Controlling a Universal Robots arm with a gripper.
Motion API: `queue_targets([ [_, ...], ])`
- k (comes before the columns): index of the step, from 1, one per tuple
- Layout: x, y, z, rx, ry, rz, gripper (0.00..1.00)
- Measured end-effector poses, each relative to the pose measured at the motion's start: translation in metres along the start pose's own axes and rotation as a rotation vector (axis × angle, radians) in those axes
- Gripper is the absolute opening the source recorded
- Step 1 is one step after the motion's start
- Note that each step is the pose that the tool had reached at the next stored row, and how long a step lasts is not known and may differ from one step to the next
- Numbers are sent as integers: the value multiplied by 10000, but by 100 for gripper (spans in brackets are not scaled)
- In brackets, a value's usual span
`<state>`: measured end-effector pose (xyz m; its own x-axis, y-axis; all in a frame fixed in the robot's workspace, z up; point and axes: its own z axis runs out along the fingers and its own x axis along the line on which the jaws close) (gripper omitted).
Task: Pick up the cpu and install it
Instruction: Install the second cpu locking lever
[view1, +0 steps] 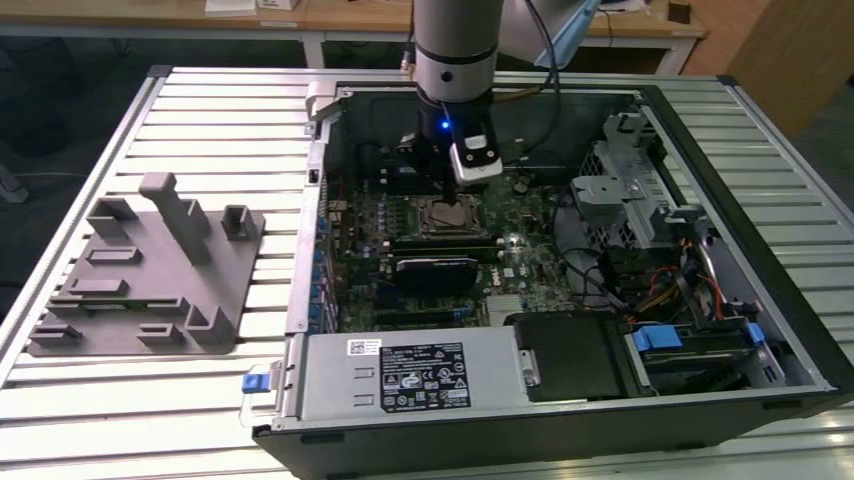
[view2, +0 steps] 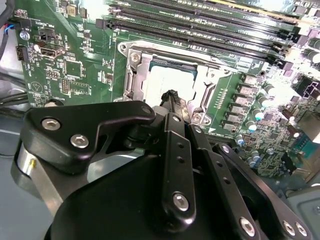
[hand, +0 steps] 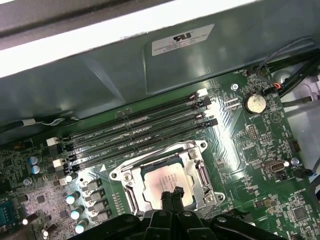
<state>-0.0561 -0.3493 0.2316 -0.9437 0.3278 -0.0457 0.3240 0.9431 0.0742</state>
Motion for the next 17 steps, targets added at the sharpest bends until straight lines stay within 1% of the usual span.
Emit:
queue_targets([
  [2,-2,1,-11,0,-1,0,11],
  [8,-17,-16,-12,0,0,0,11],
  [17,-50,-79,-15,0,0,0,11],
])
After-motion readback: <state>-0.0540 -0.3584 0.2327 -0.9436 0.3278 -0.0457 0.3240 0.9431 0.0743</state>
